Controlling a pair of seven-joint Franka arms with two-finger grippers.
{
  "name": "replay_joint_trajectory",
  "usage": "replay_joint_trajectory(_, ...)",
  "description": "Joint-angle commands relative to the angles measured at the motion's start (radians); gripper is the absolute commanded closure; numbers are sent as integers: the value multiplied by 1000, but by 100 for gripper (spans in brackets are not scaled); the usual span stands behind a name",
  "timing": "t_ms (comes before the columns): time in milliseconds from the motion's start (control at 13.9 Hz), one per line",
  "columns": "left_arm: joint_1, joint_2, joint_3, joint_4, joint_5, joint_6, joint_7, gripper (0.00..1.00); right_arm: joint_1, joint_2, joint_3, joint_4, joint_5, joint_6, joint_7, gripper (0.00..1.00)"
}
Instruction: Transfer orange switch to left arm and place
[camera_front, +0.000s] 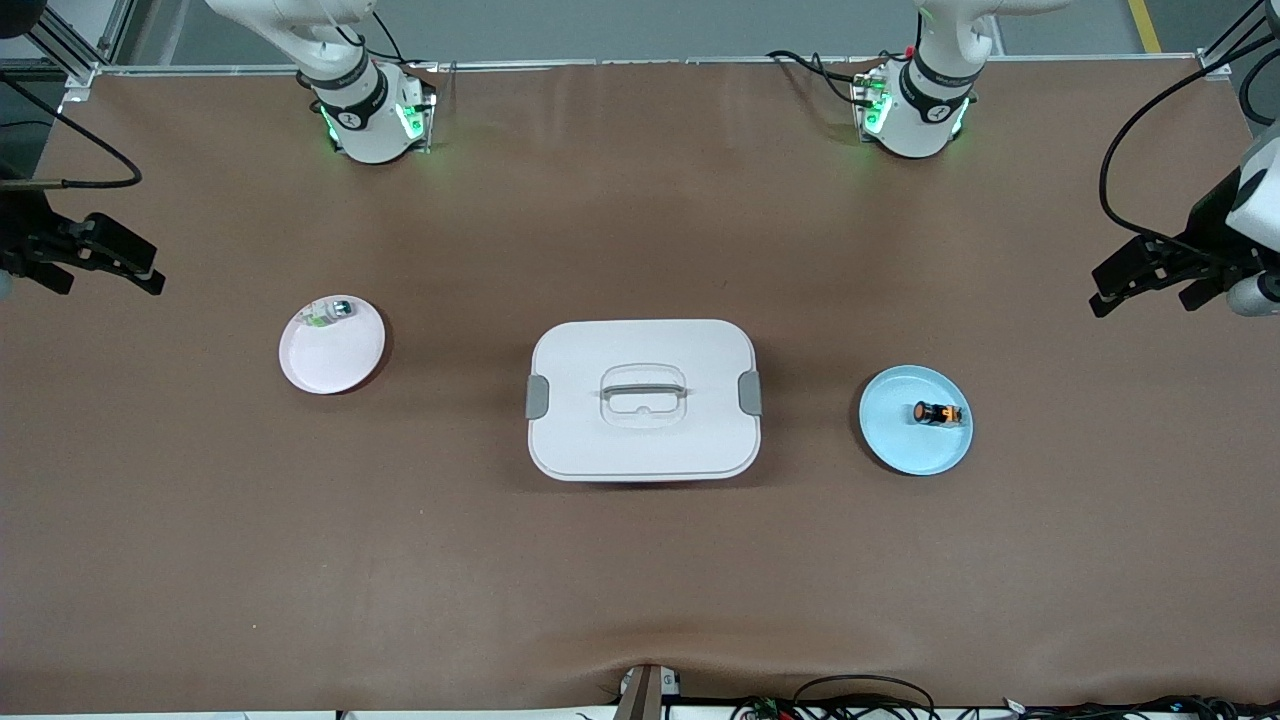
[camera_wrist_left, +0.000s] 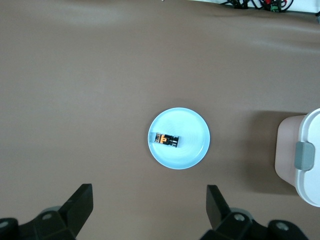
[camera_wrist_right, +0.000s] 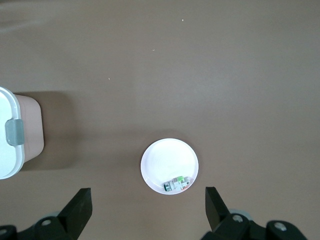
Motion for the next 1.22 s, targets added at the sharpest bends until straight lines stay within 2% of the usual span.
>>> replay_joint_trajectory(0,-1,-16,2,7,-16,-31,3,0,-14,7,9,22,-5,-15,14,0)
replay_joint_trajectory(216,-7,38,1,104,-13,-88,-1,0,-14,7,9,22,-3,-15,14,0)
replay_joint_trajectory(432,-12,38,-5,106,-9,-124,-1,0,-12,7,9,22,3,-13,16,0)
replay_joint_trajectory(1151,-6,38,-5,106,-7,-125,3,0,-22,10,9,22,2,-13,14,0)
